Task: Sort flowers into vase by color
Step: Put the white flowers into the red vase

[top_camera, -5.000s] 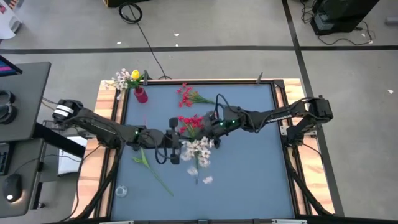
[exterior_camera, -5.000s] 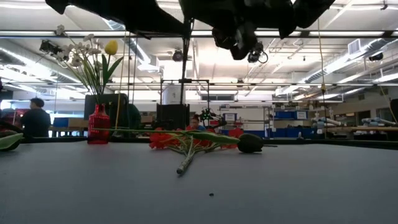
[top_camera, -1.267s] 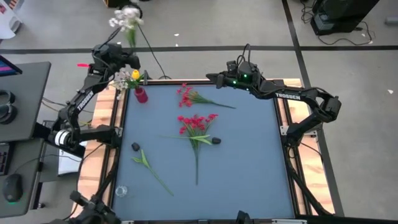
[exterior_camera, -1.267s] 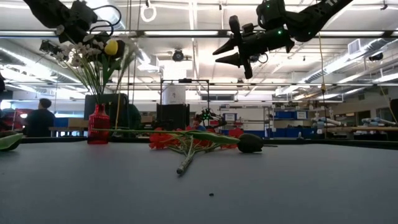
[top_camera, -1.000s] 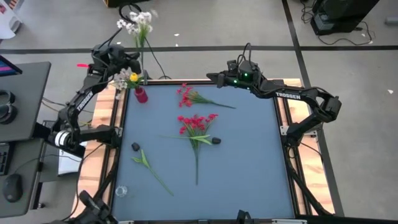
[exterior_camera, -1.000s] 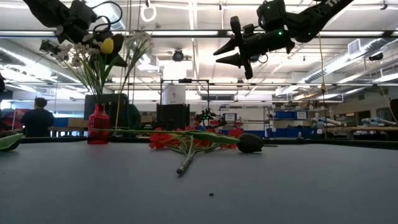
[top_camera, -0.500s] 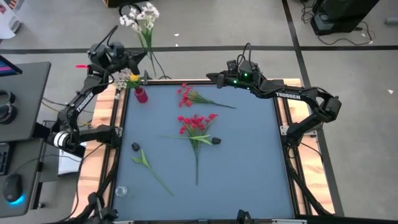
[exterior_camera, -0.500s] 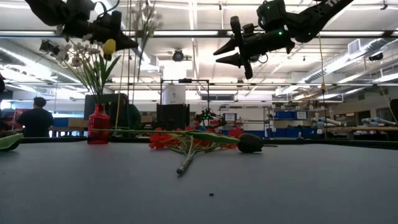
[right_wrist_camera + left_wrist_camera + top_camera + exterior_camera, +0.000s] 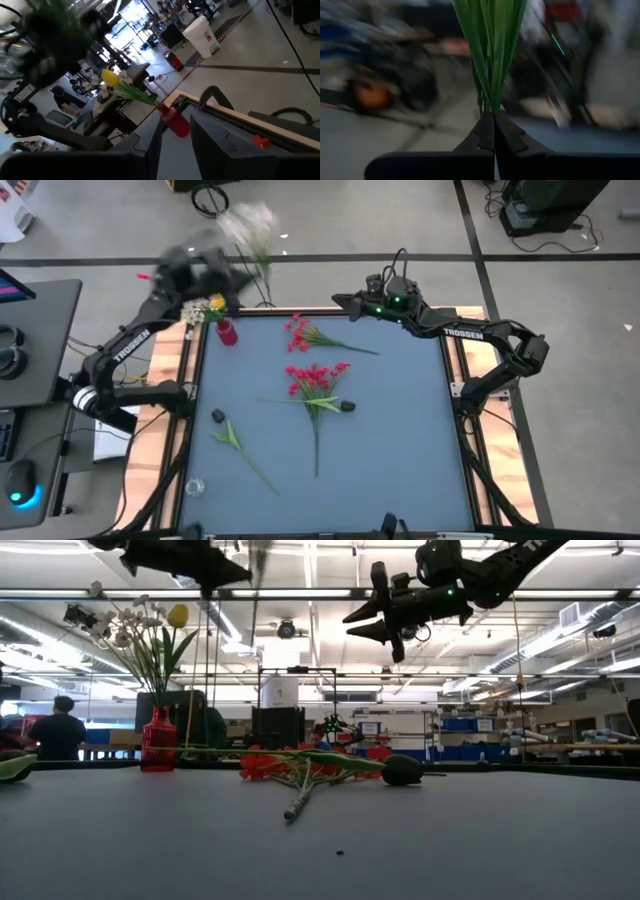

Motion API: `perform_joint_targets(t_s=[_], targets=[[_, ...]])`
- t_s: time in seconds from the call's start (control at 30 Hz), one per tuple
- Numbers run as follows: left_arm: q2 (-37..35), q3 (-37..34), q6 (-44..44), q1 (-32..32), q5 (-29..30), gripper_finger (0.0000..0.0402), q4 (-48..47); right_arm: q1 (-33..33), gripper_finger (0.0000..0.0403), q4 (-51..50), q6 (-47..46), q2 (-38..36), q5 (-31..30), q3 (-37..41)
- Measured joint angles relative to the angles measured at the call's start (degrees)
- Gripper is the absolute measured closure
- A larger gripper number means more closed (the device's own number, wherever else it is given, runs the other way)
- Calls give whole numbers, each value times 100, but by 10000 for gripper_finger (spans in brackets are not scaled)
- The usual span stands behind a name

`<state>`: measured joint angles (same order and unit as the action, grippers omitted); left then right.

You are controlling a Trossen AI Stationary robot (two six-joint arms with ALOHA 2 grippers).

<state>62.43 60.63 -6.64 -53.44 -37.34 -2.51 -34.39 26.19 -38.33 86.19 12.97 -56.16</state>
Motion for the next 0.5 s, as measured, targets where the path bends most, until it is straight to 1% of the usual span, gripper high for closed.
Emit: perform_joint_targets(t_s=[0.07, 0.1, 0.17, 0.23, 0.33, 0.5], targets=[[26, -26, -781, 527, 245, 401, -788, -69, 290, 59, 44, 0, 15, 0], [31, -37, -1058, 764, 464, 401, -974, -107, 290, 90, 68, 0, 11, 0], [8, -163, -1259, 1149, 895, 401, -891, -181, 290, 171, 95, 0, 12, 0], [-45, -390, -1199, 1347, 1205, 401, -842, -262, 290, 228, 105, 0, 35, 0], [-241, -925, -899, 1459, 1516, 401, -567, -380, 290, 251, 104, 0, 202, 0], [-950, -1901, -467, 1640, 2358, 401, 231, -499, 291, 250, 103, 0, 415, 0]])
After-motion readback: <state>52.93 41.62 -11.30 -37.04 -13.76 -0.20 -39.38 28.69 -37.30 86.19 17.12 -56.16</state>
